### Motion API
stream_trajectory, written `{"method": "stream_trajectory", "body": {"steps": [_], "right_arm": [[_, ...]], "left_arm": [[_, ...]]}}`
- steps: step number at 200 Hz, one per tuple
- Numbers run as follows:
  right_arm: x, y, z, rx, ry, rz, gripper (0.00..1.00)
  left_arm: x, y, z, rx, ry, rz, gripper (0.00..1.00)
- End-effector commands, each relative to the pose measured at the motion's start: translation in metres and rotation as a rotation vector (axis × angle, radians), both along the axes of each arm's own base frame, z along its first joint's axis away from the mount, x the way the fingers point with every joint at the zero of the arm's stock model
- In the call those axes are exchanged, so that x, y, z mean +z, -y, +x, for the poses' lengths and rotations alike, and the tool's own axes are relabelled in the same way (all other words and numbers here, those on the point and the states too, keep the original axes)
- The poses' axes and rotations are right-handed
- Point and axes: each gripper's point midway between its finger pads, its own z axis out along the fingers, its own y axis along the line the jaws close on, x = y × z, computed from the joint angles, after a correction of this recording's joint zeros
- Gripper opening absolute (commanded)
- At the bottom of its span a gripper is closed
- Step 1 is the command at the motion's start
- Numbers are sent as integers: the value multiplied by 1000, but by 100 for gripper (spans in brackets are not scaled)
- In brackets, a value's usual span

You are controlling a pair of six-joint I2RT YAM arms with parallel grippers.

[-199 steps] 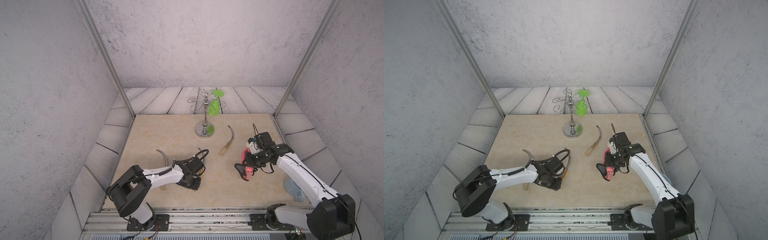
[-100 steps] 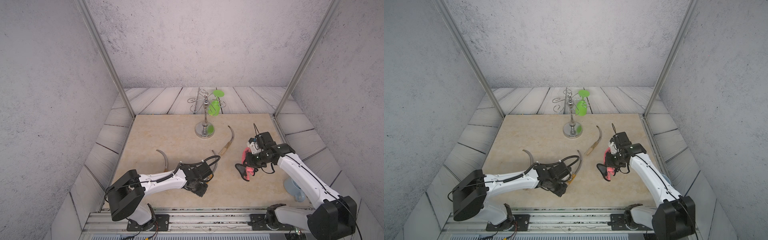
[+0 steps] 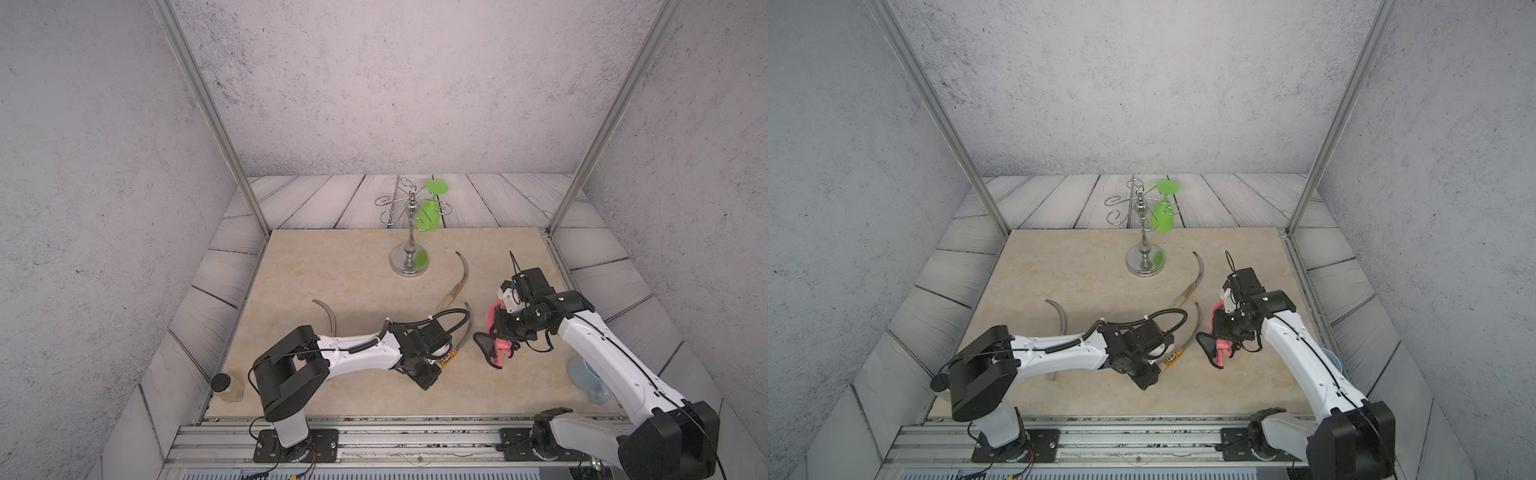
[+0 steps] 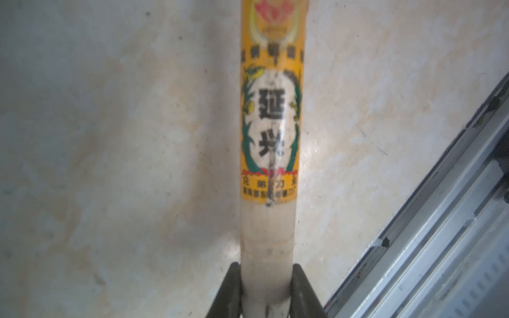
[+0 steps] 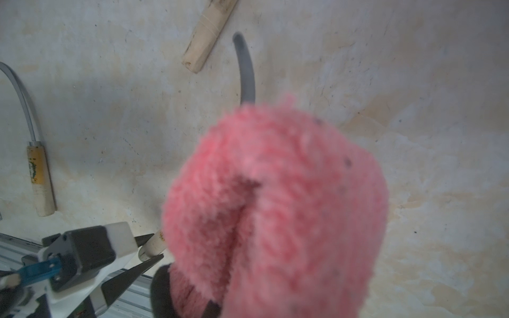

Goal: Wipe small sickles with rags
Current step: Place the small sickle at the center of the board.

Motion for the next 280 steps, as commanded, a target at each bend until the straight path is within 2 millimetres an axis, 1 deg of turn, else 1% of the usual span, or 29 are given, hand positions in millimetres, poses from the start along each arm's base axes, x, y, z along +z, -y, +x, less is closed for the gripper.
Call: {"method": "stream_trajectory", "body": {"steps": [1,27,52,76,108,151,214,256,280], "right_arm": [[-9,-3,-1,-22,-26,13,23],[-20,-6,-1,-29,-59,25,23],[-33,-10,0,-42,-88,38,23],[-42,-15,0,-46,-102,49,23],[-45,-22,3,-35,-108,55,23],[-50,-33,5,-17,-116,52,23],[-53,-43,2,3,-122,43,23],[-51,-46,1,6,-119,43,23],[-53,-50,0,12,-122,43,24]], "left_arm": [[-5,14,7,-52,11,-16,0],[-9,21,13,-37,11,-36,0],[-14,25,23,-17,17,-42,0],[-16,29,30,-6,19,-52,1],[-18,30,32,-2,16,-61,15],[-18,28,34,13,18,-65,26],[-20,22,33,33,15,-76,33],[-20,16,30,41,12,-77,34],[-18,8,27,51,18,-80,35]]}}
